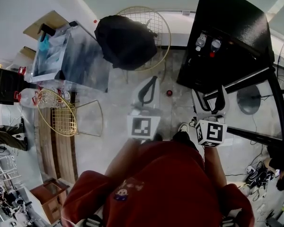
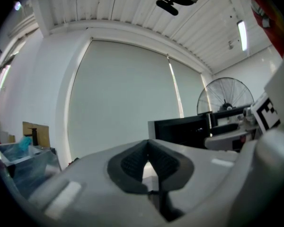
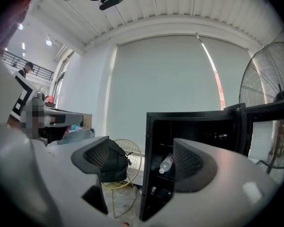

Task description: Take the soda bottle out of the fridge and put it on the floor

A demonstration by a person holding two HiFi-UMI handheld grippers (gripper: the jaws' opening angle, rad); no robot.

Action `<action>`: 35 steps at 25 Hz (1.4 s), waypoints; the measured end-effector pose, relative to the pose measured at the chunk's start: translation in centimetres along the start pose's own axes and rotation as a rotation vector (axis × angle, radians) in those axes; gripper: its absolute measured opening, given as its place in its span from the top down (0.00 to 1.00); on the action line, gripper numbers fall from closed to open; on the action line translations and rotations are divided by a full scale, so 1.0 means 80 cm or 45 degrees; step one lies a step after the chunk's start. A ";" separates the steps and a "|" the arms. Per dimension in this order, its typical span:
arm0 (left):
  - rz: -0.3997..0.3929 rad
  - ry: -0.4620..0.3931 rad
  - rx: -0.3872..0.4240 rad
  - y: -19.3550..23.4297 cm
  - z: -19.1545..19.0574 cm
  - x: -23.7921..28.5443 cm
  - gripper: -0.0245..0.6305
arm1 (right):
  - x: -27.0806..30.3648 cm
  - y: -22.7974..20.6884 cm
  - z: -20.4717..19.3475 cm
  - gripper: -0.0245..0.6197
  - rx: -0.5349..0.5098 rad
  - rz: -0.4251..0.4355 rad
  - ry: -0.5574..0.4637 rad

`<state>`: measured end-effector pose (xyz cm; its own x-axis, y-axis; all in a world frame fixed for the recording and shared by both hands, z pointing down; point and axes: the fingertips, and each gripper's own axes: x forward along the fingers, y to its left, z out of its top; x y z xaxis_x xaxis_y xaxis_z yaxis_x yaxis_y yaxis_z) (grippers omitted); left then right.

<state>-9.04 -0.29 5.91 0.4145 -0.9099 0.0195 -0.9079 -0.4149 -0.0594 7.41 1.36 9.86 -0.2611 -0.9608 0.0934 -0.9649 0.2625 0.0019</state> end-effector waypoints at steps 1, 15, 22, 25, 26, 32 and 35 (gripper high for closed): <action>0.000 -0.001 0.000 -0.001 0.000 0.000 0.96 | -0.001 0.000 0.000 0.31 0.001 -0.001 0.003; -0.031 -0.027 0.068 -0.015 0.012 0.003 0.96 | -0.007 0.001 0.006 0.36 0.003 0.018 0.003; -0.034 -0.027 0.078 -0.018 0.014 0.001 0.96 | -0.015 -0.010 0.014 0.59 0.004 -0.048 -0.046; -0.029 -0.038 0.057 -0.019 0.015 0.003 0.96 | -0.016 -0.016 0.013 0.70 0.022 -0.066 -0.031; -0.031 -0.041 0.055 -0.019 0.014 0.003 0.96 | -0.016 -0.018 0.013 0.75 0.026 -0.075 -0.025; -0.045 -0.034 0.045 -0.023 0.011 0.005 0.96 | -0.015 -0.024 0.004 0.96 0.031 -0.091 0.029; -0.049 -0.031 0.049 -0.024 0.009 0.005 0.96 | -0.015 -0.022 0.001 0.96 0.019 -0.078 0.046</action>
<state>-7.11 0.12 5.32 0.4506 -0.8927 -0.0015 -0.8885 -0.4483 -0.0978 9.41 2.04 9.64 -0.2004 -0.9712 0.1292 -0.9795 0.2014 -0.0058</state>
